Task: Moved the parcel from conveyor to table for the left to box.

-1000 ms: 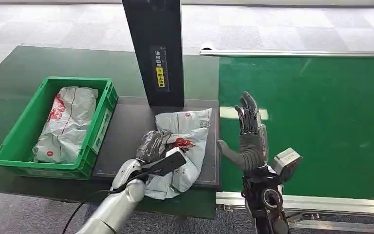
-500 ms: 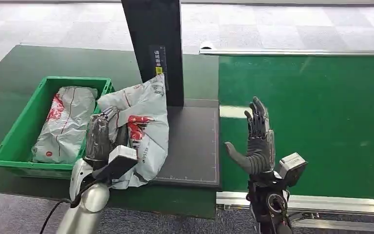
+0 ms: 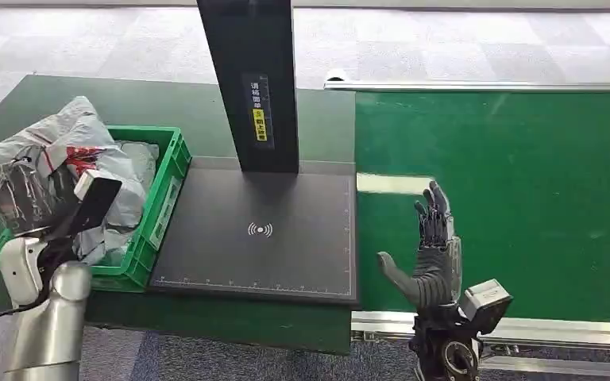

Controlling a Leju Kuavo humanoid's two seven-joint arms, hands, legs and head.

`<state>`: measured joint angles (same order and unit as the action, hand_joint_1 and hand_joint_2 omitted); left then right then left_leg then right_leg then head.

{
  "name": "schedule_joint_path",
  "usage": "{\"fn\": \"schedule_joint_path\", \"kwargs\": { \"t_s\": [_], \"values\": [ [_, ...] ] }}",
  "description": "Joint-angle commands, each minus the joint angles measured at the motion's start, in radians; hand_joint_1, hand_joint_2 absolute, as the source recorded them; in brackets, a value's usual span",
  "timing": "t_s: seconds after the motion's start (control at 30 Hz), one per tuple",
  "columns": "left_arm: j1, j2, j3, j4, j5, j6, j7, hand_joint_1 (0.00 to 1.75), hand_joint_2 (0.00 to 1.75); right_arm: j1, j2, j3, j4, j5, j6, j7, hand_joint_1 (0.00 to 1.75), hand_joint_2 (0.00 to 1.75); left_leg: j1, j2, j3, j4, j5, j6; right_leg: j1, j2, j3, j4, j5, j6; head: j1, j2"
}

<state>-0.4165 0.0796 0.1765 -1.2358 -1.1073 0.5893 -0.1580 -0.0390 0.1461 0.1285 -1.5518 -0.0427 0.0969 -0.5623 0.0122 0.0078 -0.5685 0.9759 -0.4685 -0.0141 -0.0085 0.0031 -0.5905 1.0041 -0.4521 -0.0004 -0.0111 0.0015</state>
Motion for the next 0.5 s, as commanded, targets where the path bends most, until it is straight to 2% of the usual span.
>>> {"fn": "schedule_joint_path", "kwargs": {
  "t_s": [0.03,0.23,0.27,0.3,0.33,0.4,0.43,0.5],
  "values": [
    [-0.217,0.171,0.171,0.692,-0.085,0.064,0.011,1.75,1.75,0.005,-0.035,0.037,0.034,-0.019,-0.013,-0.001,0.00,1.75,0.000,0.002,0.004,-0.002,0.000,0.000,0.000,0.002,0.003,-0.002,0.000,0.000,0.000,0.000],
    [-0.183,0.168,0.168,0.686,-0.101,0.083,0.024,1.75,1.75,0.007,-0.039,0.046,0.036,-0.026,-0.018,0.003,0.00,1.75,0.000,0.000,0.003,-0.001,-0.001,0.001,0.001,0.001,0.003,-0.002,-0.001,0.001,0.000,0.000],
    [-0.178,0.163,0.169,0.675,-0.097,0.080,0.024,0.94,1.75,0.006,-0.040,0.048,0.038,-0.028,-0.021,0.004,0.00,1.75,0.000,0.000,0.001,-0.001,-0.001,0.001,0.000,0.001,0.001,-0.001,-0.001,0.001,0.000,0.000],
    [-0.176,0.157,0.173,0.667,-0.084,0.080,0.013,0.00,1.75,0.007,-0.040,0.048,0.038,-0.029,-0.023,0.004,0.00,1.75,0.000,0.000,0.000,-0.001,-0.001,0.000,0.000,0.001,0.000,-0.001,-0.001,0.001,0.001,0.000],
    [-0.172,0.139,0.196,0.639,0.005,0.036,-0.063,0.00,1.75,0.010,-0.039,0.047,0.036,-0.030,-0.028,0.005,0.00,1.75,0.000,0.000,0.001,-0.001,-0.001,0.000,0.000,0.001,0.001,-0.002,-0.001,0.001,0.000,0.000],
    [-0.168,0.132,0.190,0.622,0.009,0.026,-0.060,0.00,1.75,0.012,-0.041,0.048,0.035,-0.030,-0.028,0.005,0.00,1.75,0.000,-0.002,0.001,-0.001,-0.001,0.000,0.001,0.000,0.002,-0.002,-0.001,0.001,0.000,0.000],
    [-0.149,0.108,0.197,0.561,0.104,-0.016,-0.147,0.00,1.75,0.016,-0.040,0.044,0.035,-0.030,-0.033,0.006,0.00,1.75,0.000,-0.001,0.000,-0.001,-0.001,0.000,0.000,0.000,0.000,-0.002,-0.001,0.000,0.000,0.000],
    [-0.108,0.079,0.180,0.458,0.206,-0.084,-0.209,0.00,1.75,0.022,-0.042,0.040,0.034,-0.028,-0.037,0.007,0.00,1.75,0.001,-0.003,0.000,-0.001,-0.001,0.000,0.001,-0.001,0.001,-0.002,-0.001,0.001,0.000,0.000]
  ]
}}
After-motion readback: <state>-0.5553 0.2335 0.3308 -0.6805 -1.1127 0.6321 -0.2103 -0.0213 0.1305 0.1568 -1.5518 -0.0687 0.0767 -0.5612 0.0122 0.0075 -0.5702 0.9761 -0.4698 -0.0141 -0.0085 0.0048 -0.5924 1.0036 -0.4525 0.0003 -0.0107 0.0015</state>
